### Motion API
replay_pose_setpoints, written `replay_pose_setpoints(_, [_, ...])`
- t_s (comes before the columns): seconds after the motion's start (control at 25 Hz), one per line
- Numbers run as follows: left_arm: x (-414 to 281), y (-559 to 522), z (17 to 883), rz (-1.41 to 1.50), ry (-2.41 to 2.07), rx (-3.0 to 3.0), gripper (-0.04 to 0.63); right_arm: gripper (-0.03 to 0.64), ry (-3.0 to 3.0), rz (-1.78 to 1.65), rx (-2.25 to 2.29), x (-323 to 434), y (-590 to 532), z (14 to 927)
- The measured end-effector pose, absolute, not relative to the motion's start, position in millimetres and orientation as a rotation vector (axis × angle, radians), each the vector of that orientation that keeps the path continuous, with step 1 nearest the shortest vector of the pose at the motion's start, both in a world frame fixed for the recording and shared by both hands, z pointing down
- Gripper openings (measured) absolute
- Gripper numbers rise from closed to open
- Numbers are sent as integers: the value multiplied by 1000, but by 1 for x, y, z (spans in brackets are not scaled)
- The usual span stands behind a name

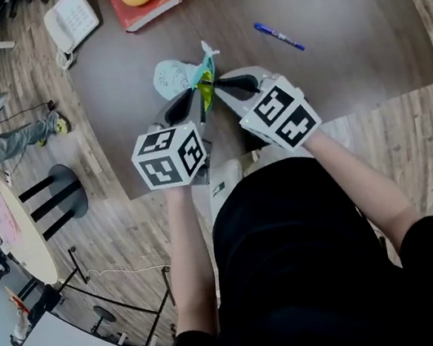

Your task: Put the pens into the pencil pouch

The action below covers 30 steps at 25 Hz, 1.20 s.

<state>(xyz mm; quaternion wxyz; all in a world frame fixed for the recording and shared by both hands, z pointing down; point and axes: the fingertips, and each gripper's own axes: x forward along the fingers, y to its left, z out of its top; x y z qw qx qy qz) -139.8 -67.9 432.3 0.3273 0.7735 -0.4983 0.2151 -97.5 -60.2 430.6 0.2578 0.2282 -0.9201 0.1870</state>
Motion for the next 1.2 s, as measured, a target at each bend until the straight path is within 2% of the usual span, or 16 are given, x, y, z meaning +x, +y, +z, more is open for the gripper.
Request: replay_pose_setpoints(1.2, [-130,-70,429,556,-1297,2035,24,43,-2481,411,628,-116,-79,442])
